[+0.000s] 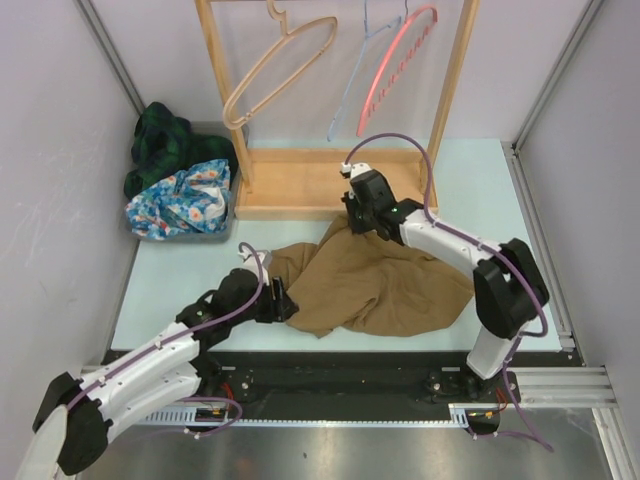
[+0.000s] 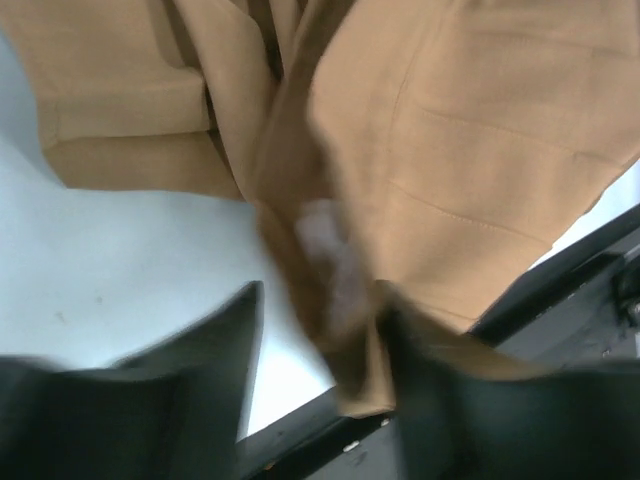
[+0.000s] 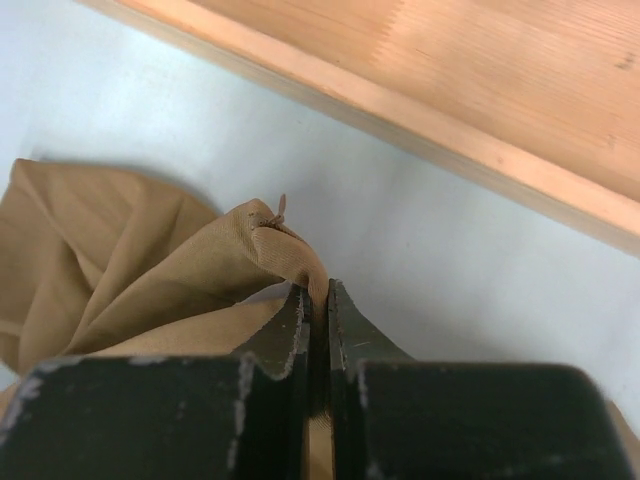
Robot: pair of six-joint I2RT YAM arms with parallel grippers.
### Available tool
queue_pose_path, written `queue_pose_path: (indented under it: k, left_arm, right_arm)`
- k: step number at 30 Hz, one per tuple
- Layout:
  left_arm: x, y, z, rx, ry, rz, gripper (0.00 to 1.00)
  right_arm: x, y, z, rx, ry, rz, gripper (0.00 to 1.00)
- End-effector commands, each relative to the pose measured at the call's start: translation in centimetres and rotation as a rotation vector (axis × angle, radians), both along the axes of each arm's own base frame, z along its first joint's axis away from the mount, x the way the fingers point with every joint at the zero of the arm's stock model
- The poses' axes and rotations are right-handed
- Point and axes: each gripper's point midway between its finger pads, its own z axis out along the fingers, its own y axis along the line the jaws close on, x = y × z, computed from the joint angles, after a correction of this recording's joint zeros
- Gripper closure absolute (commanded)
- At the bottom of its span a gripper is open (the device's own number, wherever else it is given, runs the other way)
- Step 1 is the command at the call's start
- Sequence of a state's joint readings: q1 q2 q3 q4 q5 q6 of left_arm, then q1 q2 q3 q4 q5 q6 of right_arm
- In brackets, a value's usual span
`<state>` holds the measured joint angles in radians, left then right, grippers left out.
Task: Place the skirt on the hanger
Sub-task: Flatten the skirt
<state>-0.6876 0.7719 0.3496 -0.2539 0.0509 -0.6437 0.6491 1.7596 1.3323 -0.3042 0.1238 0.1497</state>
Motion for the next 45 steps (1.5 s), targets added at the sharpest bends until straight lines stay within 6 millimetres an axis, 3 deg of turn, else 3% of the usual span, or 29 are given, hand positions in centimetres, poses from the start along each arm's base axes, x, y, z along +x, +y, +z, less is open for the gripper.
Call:
queue_pose_path:
  k: [1,2,3,5,6,8,9,11,13,17,19,22,23,25,26,28,29,30,31,32,33,35,36,39,43,44,45]
  left_arm:
    - [1.0,-1.8,1.3,-0.064,-0.05,-0.038,0.61]
    - [1.4,-2.0,1.7,-0.056,-0.068,-0.045,0.94]
    - [2.5,-2.3,2.9,-0.044,-0.108,-0.04,1.0]
    - [3.9,-1.9,4.0,0.026,-0.152,-0.034,1.0]
    - [5.7,-1.7,6.5,0.049,-0.219,0.015,1.0]
    - [7.2,-0.7,7.7,0.136,-0.252,0.055,1.0]
    - [8.2,-0.6,10.0,0.136,-0.297,0.091,1.0]
    - [9.6,1.5,12.0,0.215,-0.361,0.184,1.0]
    - [10.8,3.4,15.9,0.246,-0.452,0.292,1.0]
    - [11.6,6.1,22.3,0.295,-0.623,0.391,1.0]
    - [11.7,6.5,25.3,0.263,-0.696,0.418,1.0]
    - [11.3,6.9,27.3,0.232,-0.76,0.428,1.0]
    - [11.2,6.7,27.2,0.22,-0.758,0.416,1.0]
    - [10.9,6.2,24.8,0.206,-0.711,0.395,1.0]
    - [10.7,5.7,21.9,0.218,-0.66,0.36,1.0]
    - [10.0,5.3,18.4,0.178,-0.571,0.36,1.0]
    - [9.3,5.4,15.0,0.201,-0.499,0.351,1.0]
    - [8.6,5.2,13.2,0.183,-0.449,0.342,1.0]
    - [8.2,4.9,11.4,0.139,-0.388,0.368,1.0]
    - [7.3,5.2,8.0,0.16,-0.32,0.365,1.0]
    - [6.7,4.8,6.6,0.141,-0.283,0.355,1.0]
    - [5.6,5.0,3.2,0.119,-0.196,0.389,1.0]
    - [5.3,4.9,2.2,0.104,-0.162,0.397,1.0]
    - [4.6,4.5,0.2,0.102,-0.108,0.384,1.0]
    - [3.9,3.9,-1.9,0.14,-0.047,0.327,1.0]
    - [3.9,3.7,-1.8,0.132,-0.054,0.313,1.0]
    - [3.9,3.4,-1.6,0.134,-0.064,0.286,0.96]
  right_arm:
    - [-0.2,-1.6,4.7,0.092,-0.082,-0.051,1.0]
    - [-0.4,-2.2,6.4,0.12,-0.111,-0.06,1.0]
    - [-0.1,-2.8,7.4,0.139,-0.131,-0.072,1.0]
    - [-0.3,-3.7,10.6,0.188,-0.189,-0.079,1.0]
    - [0.0,-4.6,12.0,0.207,-0.218,-0.097,1.0]
    - [-0.1,-5.4,14.3,0.24,-0.262,-0.097,1.0]
    - [-0.5,-6.3,16.5,0.27,-0.309,-0.106,1.0]
    - [-0.7,-7.9,19.0,0.304,-0.365,-0.126,1.0]
    - [-1.4,-9.6,22.0,0.345,-0.438,-0.142,1.0]
    - [-3.0,-10.9,26.4,0.411,-0.551,-0.127,1.0]
    - [-4.0,-11.5,28.3,0.443,-0.594,-0.131,1.0]
    - [-6.0,-12.0,29.3,0.5,-0.599,-0.146,1.0]
    - [-6.4,-12.0,27.5,0.496,-0.569,-0.148,1.0]
    - [-7.4,-12.0,25.2,0.504,-0.533,-0.15,1.0]
    - [-8.2,-12.1,22.0,0.498,-0.475,-0.161,1.0]
    - [-9.2,-12.2,18.7,0.494,-0.404,-0.177,1.0]
    - [-10.0,-12.3,17.4,0.51,-0.37,-0.198,1.0]
    - [-10.5,-12.6,13.7,0.473,-0.301,-0.234,1.0]
    - [-11.0,-12.8,11.9,0.466,-0.267,-0.255,1.0]
    - [-11.5,-12.8,11.0,0.507,-0.233,-0.294,1.0]
    - [-11.9,-13.1,8.3,0.495,-0.176,-0.33,1.0]
    - [-12.3,-12.7,6.7,0.546,-0.127,-0.363,1.0]
    - [-12.8,-12.6,4.4,0.527,-0.085,-0.371,1.0]
    - [-13.1,-12.8,1.5,0.474,-0.042,-0.421,1.0]
    - [-14.0,-12.2,-0.2,0.421,0.01,-0.394,0.99]
    - [-14.2,-11.9,-0.3,0.415,0.014,-0.378,0.94]
    - [-14.6,-11.7,0.2,0.417,0.005,-0.353,0.8]
